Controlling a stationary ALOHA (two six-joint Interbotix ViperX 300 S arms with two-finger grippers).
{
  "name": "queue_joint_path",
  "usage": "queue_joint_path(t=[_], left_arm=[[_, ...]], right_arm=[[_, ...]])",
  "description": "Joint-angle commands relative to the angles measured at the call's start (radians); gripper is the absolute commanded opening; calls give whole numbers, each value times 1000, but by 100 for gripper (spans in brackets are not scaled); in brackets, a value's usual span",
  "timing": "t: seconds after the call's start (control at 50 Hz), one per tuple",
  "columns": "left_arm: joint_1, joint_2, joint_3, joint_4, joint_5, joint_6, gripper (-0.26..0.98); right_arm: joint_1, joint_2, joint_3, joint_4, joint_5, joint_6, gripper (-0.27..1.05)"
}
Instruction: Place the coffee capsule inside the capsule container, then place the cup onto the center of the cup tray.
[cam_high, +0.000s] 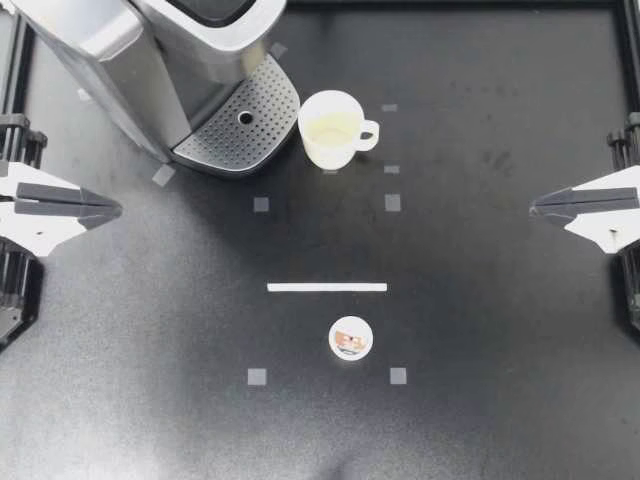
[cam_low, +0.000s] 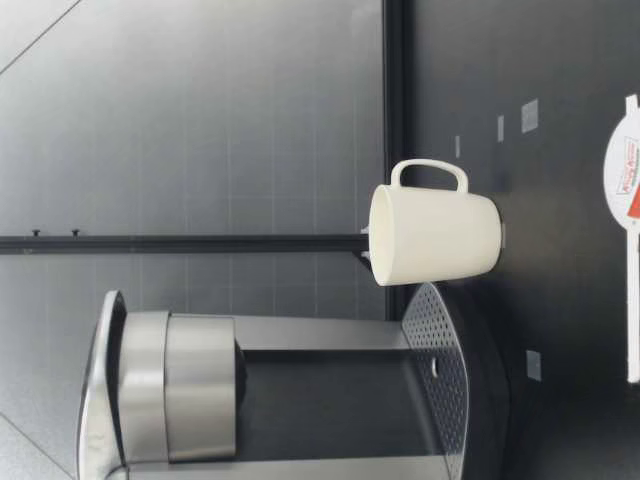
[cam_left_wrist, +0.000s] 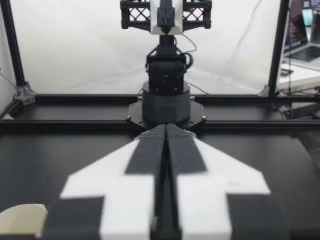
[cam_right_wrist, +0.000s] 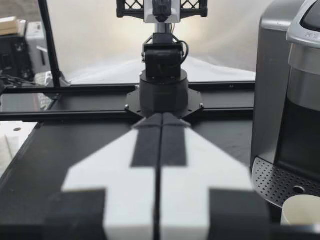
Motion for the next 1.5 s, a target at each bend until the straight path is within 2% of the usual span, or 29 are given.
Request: queue_joint_path(t=[0.0,0.08,0.16,0.32,0.74,1.08,1.26,1.48], left_arm=[[20,2,-3,3,-9,8,19],[20,2,-3,5,-9,3,13],[21,2,-6,3,-8,3,11],[21,2,-15,3,-9,9,11],[21,3,-18,5,-15,25,11],[21,3,-8,3,-9,26,11],[21,3,2,3,-9,26,11],[21,3,9,3,-8,28,11]], right_arm=[[2,5,-3,0,-8,3,15],[2,9,-5,0,-5,2,3],[2,20,-20,2,14,3,-2],[2,94,-98,3,118,5,-2],[14,463,-345,29,541,21,-2],[95,621,-362,29,647,17,0],[101,692,-387,31,661,18,14],[101,790,-443,29,709,12,56]])
